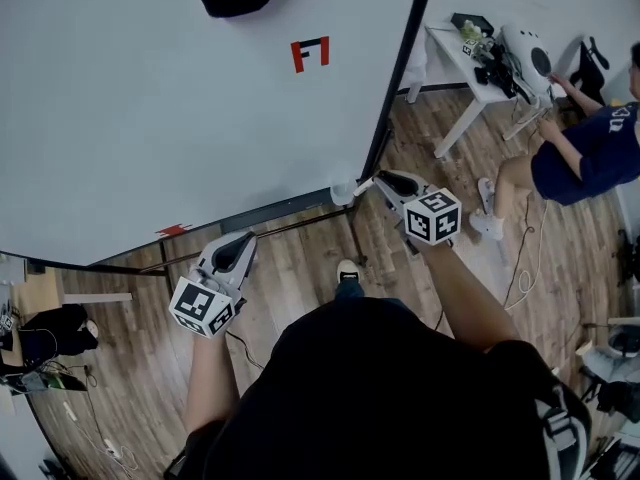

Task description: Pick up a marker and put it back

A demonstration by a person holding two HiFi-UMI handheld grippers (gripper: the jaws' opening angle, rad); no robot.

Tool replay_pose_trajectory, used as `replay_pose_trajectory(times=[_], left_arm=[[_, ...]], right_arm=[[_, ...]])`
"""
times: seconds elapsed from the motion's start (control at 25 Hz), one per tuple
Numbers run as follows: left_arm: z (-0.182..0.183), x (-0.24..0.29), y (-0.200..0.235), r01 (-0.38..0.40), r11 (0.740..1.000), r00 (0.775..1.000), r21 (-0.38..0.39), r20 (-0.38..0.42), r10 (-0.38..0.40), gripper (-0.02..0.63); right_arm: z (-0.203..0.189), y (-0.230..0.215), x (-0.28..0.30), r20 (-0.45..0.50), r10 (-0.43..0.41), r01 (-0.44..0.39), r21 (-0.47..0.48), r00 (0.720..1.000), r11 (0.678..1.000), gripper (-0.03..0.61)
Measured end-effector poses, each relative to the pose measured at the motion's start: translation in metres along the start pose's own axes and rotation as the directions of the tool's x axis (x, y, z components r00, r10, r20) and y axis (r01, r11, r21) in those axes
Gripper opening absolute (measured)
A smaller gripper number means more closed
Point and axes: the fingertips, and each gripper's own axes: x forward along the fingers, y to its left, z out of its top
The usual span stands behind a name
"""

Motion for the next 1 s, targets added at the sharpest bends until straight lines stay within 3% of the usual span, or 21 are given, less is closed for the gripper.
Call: replay_pose_trajectory(times=[1.0], left_arm=[[-0.021,0.016,0.049,-0.057,0.997,0.996,-0.048,-0.073,0.053,0.011]], right_arm=[[-0.077,-0.029,0.109,-0.161,0.020,-0.020,0.000,0.987,1.000,0.069]])
